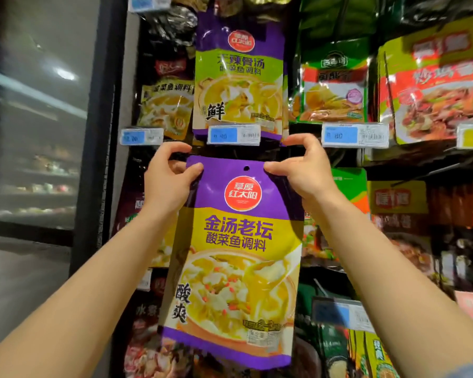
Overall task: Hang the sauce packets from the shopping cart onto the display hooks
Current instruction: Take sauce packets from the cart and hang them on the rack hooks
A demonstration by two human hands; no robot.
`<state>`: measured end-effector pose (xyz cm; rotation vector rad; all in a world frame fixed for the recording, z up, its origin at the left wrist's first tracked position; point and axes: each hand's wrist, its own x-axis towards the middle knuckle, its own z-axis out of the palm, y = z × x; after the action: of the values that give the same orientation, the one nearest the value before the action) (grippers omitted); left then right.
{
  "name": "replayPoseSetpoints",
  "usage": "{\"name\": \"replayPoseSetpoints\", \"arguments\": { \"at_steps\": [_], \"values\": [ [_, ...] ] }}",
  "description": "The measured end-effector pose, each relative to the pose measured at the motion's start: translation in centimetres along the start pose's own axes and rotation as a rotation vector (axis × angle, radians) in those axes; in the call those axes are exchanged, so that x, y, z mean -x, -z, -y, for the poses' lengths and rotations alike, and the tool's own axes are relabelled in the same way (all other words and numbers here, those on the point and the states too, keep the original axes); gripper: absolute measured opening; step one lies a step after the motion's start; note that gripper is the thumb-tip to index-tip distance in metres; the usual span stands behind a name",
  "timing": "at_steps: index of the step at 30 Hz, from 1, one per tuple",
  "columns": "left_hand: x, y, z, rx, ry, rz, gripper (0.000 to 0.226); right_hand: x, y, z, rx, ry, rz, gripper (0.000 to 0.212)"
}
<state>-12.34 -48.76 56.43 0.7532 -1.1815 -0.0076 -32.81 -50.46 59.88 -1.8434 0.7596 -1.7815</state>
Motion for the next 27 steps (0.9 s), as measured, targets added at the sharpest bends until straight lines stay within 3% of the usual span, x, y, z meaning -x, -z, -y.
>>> {"name": "replayPoseSetpoints", "arguments": {
  "at_steps": [9, 20, 27],
  "values": [
    [-5.4, -1.3, 2.3, 0.042, 0.180, -0.089, 0.036, -6.1, -3.4, -2.8, -0.152, -0.154, -0.020, 0.048],
    [-7.7, -3.0, 4.3, -0.043, -0.008, -0.187, 0.038, -9.7, -4.0, -3.6, -0.060, 0.004, -0.088, 0.050],
    [-6.9, -3.8, 6.1, -0.182, -0.001, -0.223, 0.019, -9.4, -4.2, -4.5, 0.143, 0.030, -0.086, 0.048]
  ]
}}
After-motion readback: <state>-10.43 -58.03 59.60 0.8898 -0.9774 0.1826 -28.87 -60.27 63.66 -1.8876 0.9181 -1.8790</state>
